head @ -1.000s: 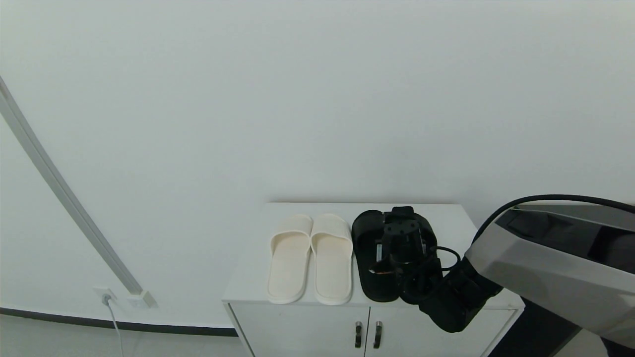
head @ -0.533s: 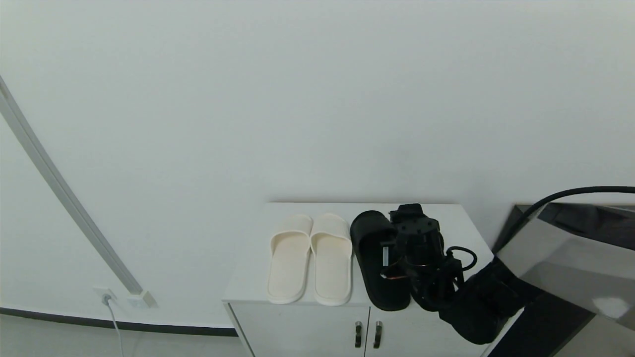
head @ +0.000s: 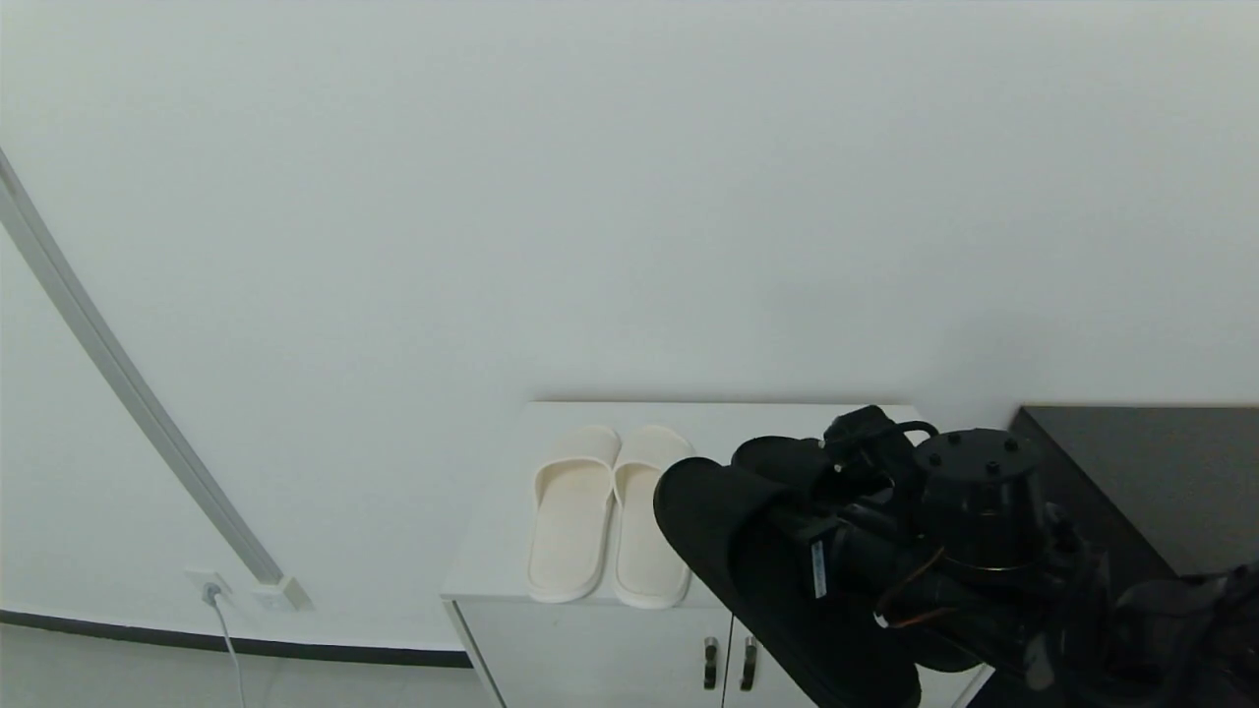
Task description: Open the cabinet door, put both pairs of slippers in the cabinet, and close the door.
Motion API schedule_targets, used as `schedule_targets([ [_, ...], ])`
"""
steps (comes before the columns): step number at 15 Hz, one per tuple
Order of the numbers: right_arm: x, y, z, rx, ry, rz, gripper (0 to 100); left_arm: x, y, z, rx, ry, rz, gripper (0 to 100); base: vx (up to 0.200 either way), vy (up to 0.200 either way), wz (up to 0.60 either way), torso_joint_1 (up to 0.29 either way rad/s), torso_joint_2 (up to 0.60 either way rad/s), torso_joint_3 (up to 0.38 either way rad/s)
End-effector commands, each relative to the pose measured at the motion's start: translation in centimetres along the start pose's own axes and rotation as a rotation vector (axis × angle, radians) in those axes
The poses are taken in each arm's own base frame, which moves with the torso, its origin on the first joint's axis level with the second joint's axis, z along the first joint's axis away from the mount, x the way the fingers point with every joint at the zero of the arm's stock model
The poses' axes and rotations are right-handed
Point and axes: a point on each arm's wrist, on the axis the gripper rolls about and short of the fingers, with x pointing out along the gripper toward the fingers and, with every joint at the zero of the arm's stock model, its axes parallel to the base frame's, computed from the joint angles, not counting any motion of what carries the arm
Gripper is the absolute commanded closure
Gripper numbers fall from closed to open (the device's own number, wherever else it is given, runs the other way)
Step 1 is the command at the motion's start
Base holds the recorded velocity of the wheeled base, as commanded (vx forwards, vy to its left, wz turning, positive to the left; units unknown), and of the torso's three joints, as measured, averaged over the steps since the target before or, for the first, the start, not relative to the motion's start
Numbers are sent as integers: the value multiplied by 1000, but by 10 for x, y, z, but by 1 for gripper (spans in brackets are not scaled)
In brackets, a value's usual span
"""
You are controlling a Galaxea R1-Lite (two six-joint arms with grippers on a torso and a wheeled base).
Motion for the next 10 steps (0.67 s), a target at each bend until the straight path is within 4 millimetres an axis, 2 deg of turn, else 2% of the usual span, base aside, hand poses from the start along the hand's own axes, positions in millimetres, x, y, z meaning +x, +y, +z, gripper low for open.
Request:
schedule_targets([
  [1,-26,-1,11,4,-13,62,100,0,0,0,0,0,1,100,0,0,0,0,0,0],
  [4,-42,-2,16,5,13,111,100,0,0,0,0,-1,1,100,-200,0,0,5,2,4],
  [10,-46,-3,8,-6,40,109,100,0,0,0,-2,0,1,100,-200,0,0,-4,0,4],
])
